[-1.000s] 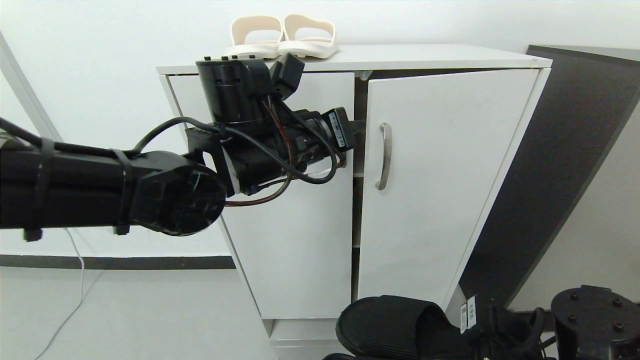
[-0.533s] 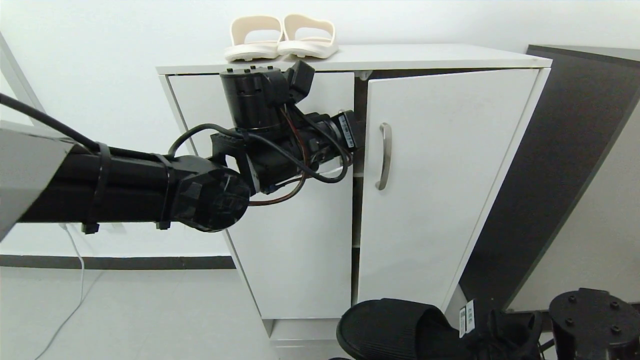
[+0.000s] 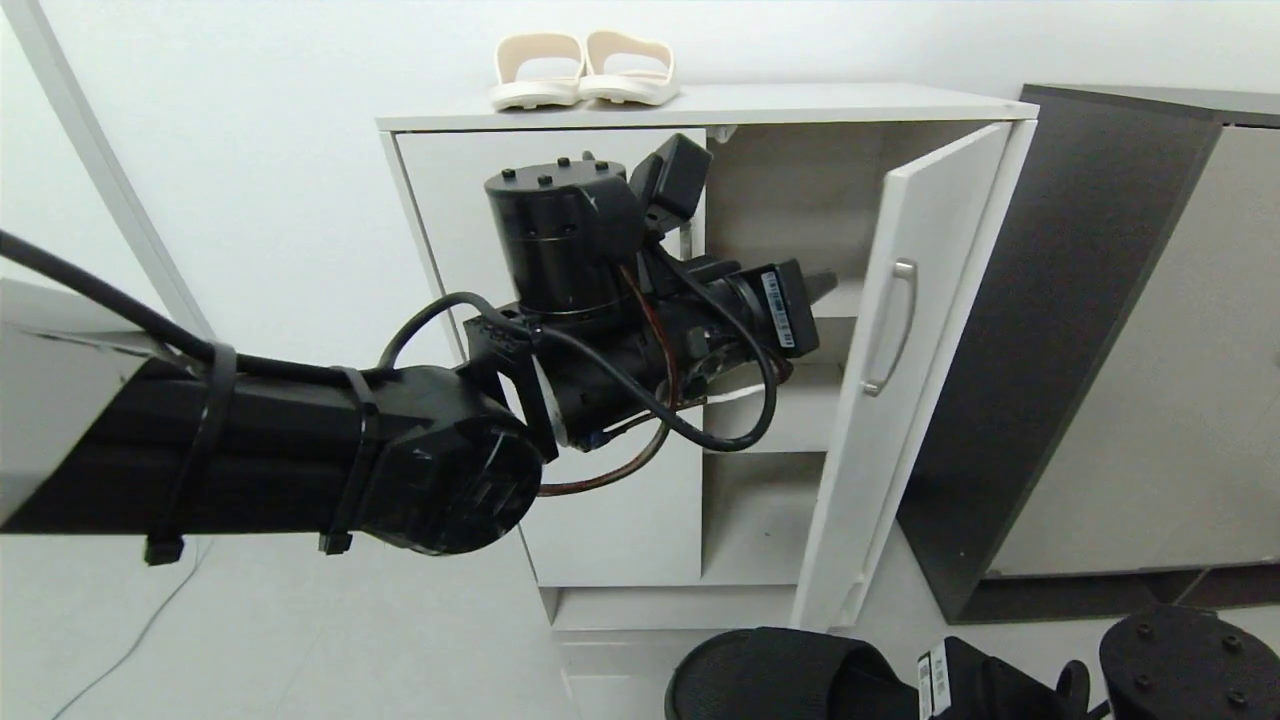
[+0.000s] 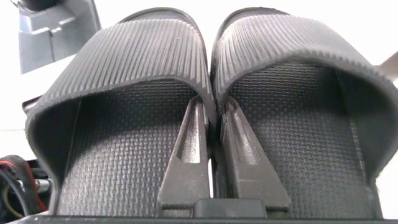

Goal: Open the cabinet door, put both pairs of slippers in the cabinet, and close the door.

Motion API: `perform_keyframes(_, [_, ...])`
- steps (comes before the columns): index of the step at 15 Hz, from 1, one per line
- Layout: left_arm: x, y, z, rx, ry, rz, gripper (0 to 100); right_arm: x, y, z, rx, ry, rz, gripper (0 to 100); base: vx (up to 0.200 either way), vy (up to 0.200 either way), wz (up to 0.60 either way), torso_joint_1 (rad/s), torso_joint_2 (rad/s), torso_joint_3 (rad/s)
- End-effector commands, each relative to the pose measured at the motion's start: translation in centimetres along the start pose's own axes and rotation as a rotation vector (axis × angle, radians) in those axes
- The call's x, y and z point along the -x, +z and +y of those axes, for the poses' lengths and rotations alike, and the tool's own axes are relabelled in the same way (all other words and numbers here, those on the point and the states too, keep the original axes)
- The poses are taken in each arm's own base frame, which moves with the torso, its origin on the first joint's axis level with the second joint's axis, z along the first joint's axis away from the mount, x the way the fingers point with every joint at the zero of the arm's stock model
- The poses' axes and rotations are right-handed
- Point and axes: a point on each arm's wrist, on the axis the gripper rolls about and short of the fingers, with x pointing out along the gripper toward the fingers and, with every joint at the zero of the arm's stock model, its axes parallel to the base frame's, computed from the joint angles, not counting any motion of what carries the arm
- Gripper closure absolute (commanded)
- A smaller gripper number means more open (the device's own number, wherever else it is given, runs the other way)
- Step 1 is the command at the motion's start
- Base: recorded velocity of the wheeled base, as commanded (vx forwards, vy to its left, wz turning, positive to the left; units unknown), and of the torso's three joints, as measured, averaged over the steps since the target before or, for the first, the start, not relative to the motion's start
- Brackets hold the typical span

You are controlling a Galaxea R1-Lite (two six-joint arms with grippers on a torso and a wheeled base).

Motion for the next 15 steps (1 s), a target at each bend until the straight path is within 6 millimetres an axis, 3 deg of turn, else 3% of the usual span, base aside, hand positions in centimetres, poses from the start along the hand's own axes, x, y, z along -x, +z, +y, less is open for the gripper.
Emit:
perform_keyframes(1, [0.3,0.3,-1.2,0.000,-0.041,-0.005,100,0.0,-0.1,0.1,0.002,0.005,0.003,100,-0.200,0.000,0.00,0.002,0.00,0.002])
perform_keyframes(9, [0.3,0.3,-0.9,0.000,-0.028,-0.010,100,-0.1,-0.1,0.1,0.001,0.006,0.007,100,-0.200,0.000,0.00,0.003,0.00,0.003])
perform_keyframes(11, [0.6,0.8,-0.2,-0.007,-0.008,-0.025,100,-0.1,0.0,-0.1,-0.001,-0.001,0.001,100,0.000,0.000,0.00,0.000,0.00,0.000])
perform_keyframes(13, [3.0,2.6,0.4,-0.017,0.032,-0.053,100,-0.5,1.4,-1.7,-0.019,-0.081,-0.050,100,0.000,0.000,0.00,0.000,0.00,0.000])
perform_keyframes(15, [6.9,4.9,1.0,-0.042,0.095,-0.103,100,-1.6,3.4,-5.3,-0.124,-0.300,-0.110,100,0.000,0.000,0.00,0.000,0.00,0.000])
